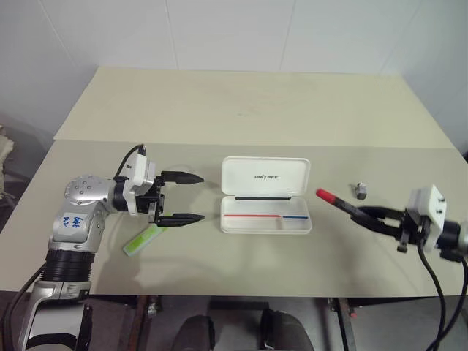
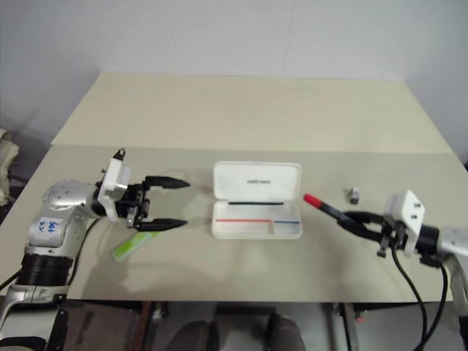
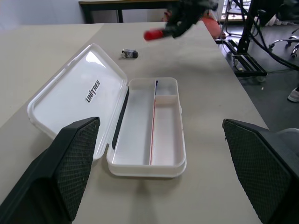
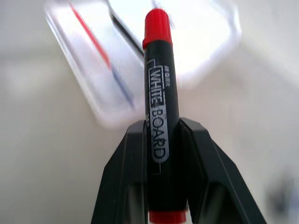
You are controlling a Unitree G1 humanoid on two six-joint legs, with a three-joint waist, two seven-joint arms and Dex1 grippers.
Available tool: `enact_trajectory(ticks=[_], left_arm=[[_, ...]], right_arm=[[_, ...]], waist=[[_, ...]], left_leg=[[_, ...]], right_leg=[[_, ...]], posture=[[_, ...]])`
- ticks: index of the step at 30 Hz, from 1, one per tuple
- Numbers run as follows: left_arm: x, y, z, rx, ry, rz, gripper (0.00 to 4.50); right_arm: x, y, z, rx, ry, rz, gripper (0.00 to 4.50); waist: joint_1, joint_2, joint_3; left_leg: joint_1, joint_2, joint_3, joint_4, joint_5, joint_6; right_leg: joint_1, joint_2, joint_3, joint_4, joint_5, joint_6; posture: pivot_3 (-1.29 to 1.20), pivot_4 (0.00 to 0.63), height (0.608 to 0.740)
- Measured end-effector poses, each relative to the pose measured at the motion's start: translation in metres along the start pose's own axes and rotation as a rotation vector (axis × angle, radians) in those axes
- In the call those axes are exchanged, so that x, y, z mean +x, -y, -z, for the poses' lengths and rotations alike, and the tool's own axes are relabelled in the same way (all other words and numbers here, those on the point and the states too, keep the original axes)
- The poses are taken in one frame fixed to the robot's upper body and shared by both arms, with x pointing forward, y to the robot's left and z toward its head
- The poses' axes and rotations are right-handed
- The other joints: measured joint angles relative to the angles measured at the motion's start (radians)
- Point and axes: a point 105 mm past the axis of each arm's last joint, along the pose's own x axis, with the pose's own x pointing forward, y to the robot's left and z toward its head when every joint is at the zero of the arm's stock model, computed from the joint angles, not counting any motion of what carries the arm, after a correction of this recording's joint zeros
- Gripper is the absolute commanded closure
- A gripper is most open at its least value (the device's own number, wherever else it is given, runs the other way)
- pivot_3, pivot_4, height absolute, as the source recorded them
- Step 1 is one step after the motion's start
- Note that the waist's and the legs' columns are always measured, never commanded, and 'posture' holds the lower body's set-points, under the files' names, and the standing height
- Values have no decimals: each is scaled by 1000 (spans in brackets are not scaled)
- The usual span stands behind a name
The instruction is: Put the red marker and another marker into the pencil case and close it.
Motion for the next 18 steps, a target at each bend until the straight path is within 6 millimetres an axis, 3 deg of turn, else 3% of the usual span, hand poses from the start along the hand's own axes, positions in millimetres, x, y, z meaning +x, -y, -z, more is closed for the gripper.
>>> enact_trajectory(ticks=[7,13,18], left_arm=[[5,0,1,9,9,-9,0],[9,1,2,26,6,-11,0],[11,6,5,16,4,-19,0]], right_arm=[[84,-4,-14,-81,40,-263,3889],[129,-4,-4,-137,6,-369,3889],[143,-5,8,-193,-42,-412,3889]], waist=[[2,0,0],[-5,1,1],[-9,2,2]], left_leg=[[-1,-2,1,1,0,0],[-2,-2,1,0,0,0],[-2,-2,1,0,0,0]], right_leg=[[-1,-1,0,0,0,0],[-1,-1,-1,0,0,0],[-2,-1,-1,0,0,0]], posture=[[0,150,740],[0,150,740],[0,150,740]])
